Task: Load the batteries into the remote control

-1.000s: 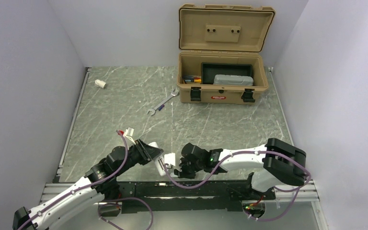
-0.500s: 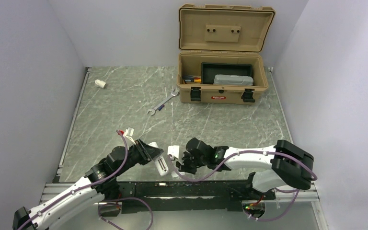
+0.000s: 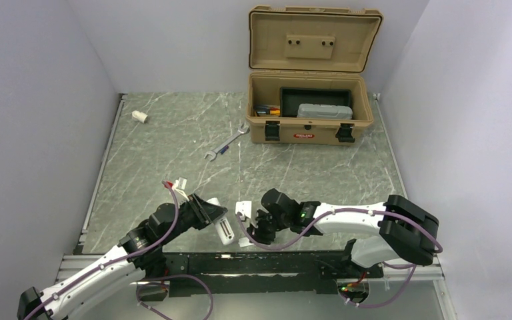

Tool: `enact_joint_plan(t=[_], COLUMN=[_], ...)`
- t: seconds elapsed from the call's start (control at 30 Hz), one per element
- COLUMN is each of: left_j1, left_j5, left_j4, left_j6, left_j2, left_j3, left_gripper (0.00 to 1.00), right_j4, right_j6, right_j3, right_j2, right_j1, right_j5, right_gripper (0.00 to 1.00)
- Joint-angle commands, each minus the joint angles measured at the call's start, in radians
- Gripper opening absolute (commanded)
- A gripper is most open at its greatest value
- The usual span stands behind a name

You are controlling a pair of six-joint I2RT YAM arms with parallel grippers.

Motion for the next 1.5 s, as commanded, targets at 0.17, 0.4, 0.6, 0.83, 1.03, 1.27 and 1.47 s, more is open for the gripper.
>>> enact_joint_plan(t=[0.17, 0.4, 0.6, 0.83, 1.03, 1.27, 1.47], left_j1=[0.007, 0.009, 0.017, 0.025, 0.029, 0.032, 0.034], left_j5=[-0.003, 0.0, -0.004, 0.007, 0.012, 0.018, 0.024], left_j4=[0.049, 0.036, 0.019, 0.031, 0.032, 0.047, 0.058], left_j6=[-0.01, -0.007, -0.003, -0.009, -0.008, -0.014, -0.015], left_j2=[0.004, -0.006, -0.028, -0.031, -0.03, -0.029, -0.022], left_j3=[0.004, 0.005, 0.001, -0.012, -0.011, -0.022, -0.024], left_gripper=[0.0, 0.0, 0.0, 0.0, 0.0, 0.0, 0.0], right_j4=[-0.007, 0.026, 0.012, 0.004, -0.011, -0.012, -0.038], right_j6=[-0.072, -0.094, -0.104, -0.079, -0.038, 0.036, 0.068], right_j3=[0.032, 0.038, 0.049, 0.043, 0.034, 0.011, 0.043], right_j2=[0.028, 0.082, 0.115, 0.137, 0.132, 0.106, 0.134], right_j1=[0.016, 0.063, 0.096, 0.124, 0.131, 0.17, 0.194], right_j5=[-0.034, 0.013, 0.052, 0.101, 0.13, 0.151, 0.172], right_gripper=[0.57, 0.58, 0.59, 0.55, 0.46, 0.39, 0.16])
